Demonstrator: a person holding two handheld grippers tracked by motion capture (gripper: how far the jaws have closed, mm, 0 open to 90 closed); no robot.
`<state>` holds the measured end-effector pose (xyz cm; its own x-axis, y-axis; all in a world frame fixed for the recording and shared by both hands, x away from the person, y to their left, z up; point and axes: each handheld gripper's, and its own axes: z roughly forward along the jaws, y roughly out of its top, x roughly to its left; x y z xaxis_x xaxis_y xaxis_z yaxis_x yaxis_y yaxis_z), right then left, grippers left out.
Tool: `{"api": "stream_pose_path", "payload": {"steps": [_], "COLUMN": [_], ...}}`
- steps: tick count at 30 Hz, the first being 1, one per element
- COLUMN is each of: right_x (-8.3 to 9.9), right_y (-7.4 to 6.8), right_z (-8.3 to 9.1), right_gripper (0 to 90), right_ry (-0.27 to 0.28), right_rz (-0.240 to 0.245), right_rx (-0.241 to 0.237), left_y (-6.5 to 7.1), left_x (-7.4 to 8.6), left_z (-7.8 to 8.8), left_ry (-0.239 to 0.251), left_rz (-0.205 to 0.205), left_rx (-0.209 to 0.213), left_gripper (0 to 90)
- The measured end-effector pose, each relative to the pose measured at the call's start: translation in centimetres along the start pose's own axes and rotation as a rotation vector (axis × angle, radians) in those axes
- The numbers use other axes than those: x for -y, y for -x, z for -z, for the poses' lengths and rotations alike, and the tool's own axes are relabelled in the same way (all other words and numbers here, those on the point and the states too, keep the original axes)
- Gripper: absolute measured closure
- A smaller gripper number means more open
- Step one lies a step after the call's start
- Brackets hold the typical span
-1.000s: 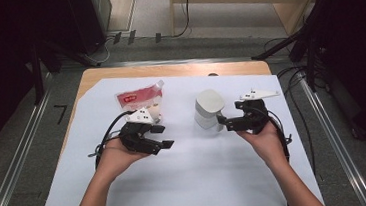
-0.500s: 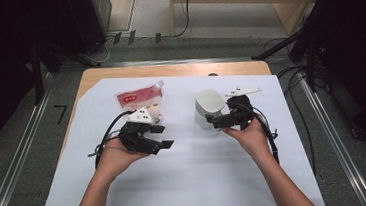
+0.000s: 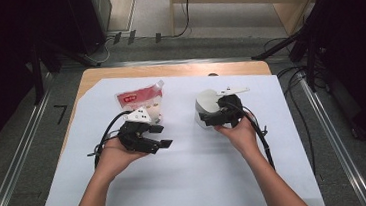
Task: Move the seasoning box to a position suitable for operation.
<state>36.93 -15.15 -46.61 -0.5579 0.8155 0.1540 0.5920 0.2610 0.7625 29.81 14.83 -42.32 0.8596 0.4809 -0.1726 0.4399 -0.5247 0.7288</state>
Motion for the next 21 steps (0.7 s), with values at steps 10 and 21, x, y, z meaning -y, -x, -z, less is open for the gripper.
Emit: {"api": "stream_pose_path", "payload": {"steps": [10,21], "right_x": [-0.3,-0.3], "right_y": [-0.3,-0.5], "right_z": [-0.7,-0.7], "right_gripper": [11.2,15.5], "right_ry": [0.029,0.046], "right_rz": [0.017,0.059], "right_rx": [0.029,0.057], "left_y": [-0.1,-0.3], "left_x": [0.2,0.3], "left_z": [-0.1,-0.1], "left_ry": [0.008,-0.002], "left_rz": [0.013,0.015], "left_rx": [0.006,0.007], "left_gripper": [37.9,37.7]}}
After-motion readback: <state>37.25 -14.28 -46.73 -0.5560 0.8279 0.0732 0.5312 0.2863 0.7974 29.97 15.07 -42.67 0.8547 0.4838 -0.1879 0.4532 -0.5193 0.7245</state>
